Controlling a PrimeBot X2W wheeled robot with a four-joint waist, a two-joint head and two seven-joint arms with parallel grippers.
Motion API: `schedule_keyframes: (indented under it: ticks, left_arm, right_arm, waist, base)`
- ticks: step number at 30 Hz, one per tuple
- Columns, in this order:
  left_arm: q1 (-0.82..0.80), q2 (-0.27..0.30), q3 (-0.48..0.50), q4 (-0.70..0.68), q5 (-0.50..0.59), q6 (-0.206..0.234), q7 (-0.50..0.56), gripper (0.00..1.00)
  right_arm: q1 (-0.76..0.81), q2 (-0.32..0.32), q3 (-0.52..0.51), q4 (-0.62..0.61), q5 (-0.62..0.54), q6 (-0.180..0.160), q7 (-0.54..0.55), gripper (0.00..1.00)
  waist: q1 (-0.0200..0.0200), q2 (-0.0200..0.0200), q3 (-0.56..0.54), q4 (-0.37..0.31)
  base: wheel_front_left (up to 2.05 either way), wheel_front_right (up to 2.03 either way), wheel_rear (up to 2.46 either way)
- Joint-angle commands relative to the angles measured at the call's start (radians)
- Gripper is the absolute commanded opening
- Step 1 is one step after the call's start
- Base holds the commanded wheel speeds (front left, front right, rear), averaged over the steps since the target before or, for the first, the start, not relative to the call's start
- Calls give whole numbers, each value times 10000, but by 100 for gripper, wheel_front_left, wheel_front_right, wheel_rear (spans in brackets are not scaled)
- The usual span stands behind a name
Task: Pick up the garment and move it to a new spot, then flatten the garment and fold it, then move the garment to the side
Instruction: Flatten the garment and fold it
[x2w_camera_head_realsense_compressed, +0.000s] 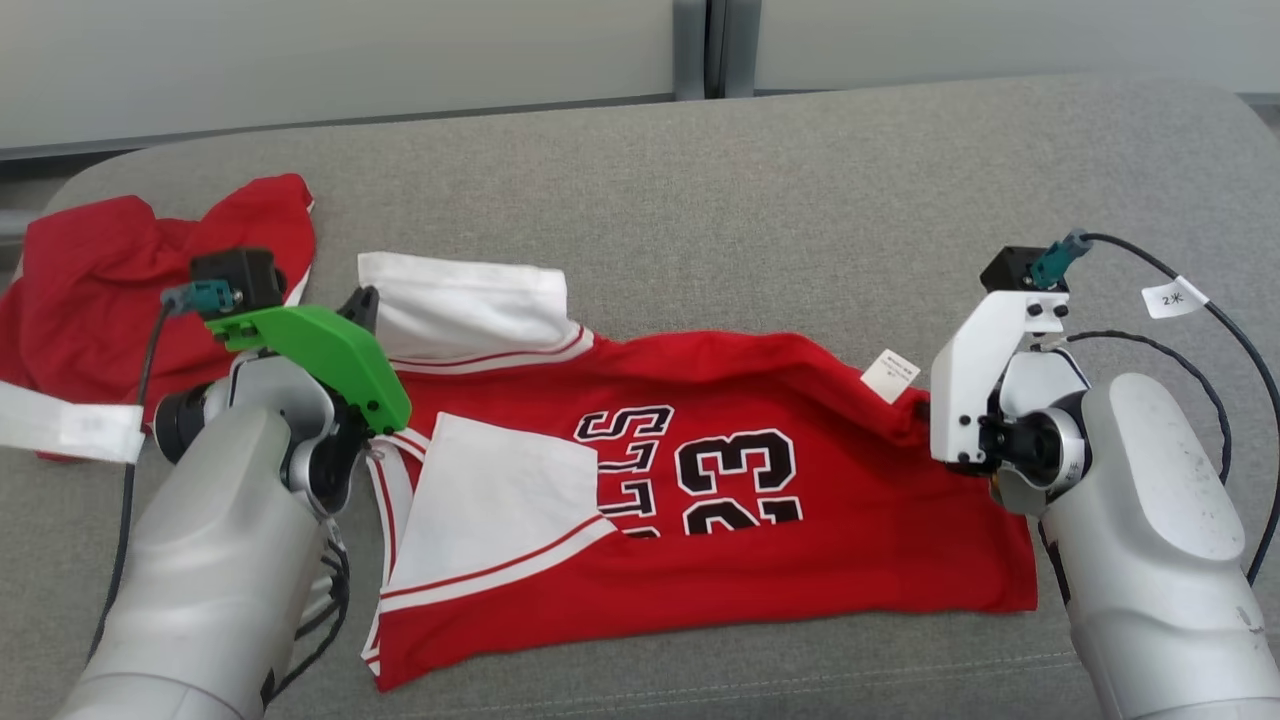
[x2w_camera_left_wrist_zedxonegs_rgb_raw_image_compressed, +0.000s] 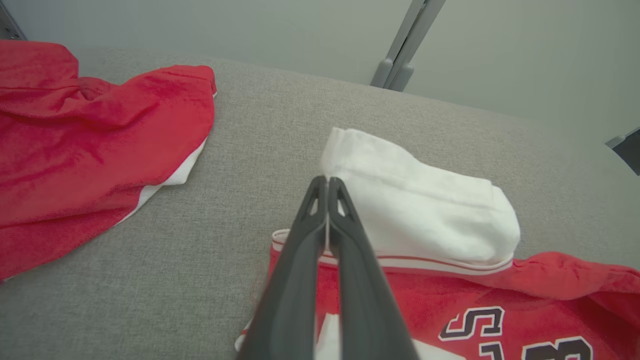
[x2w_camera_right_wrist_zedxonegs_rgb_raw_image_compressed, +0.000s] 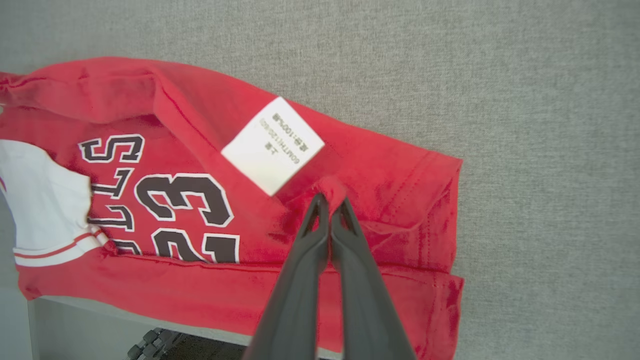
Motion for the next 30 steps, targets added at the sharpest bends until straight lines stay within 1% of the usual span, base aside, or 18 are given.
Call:
schedule_keyframes:
  ticks: [1,3,5,9,12,13,21,27,30]
  left_arm:
    - [533,100,81,-302,-187,53,-17,0]
    - [900,243,95,-697,-236,165,15,0]
    - [1328,266,139,-1175,-361,262,119,0]
    - [2034,427,213,-2230,-507,638,337,0]
    - [2539,521,302,-3037,-662,960,450,0]
    - [2539,521,302,-3037,-662,960,450,0]
    - [4024,746,629,-4959,-1159,1749,658,0]
    - [4966,879,691,-6025,-1458,2190,850,0]
    - [5349,779,791,-6439,-1623,2359,815,0]
  right_arm:
    - [340,-181,133,-148,-11,1,122,0]
    - [507,-420,337,-303,-105,1,187,0]
    - [674,-553,476,-415,-95,1,251,0]
    - [816,-813,659,-573,-121,1,203,0]
    - [830,-1011,999,-629,-233,1,167,0]
    - [830,-1011,999,-629,-233,1,167,0]
    - [748,-1831,1958,-420,-694,-1,-115,0]
    - [686,-2175,2317,-145,-761,-1,-412,0]
    - [617,-2248,2452,-69,-763,-1,-544,0]
  waist:
    - [1,0,-365,178]
    - [1,0,-406,247]
    - [1,0,-438,313]
    - [1,0,-413,428]
    - [1,0,-373,502]
    - [1,0,-373,502]
    - [1,0,-396,672]
    - [1,0,-456,778]
    - [1,0,-472,817]
  base:
    - [0,0,0]
    - [0,0,0]
    - [0,0,0]
    - [0,0,0]
    - [0,0,0]
    - [0,0,0]
    - [0,0,0]
    - [0,0,0]
    - [0,0,0]
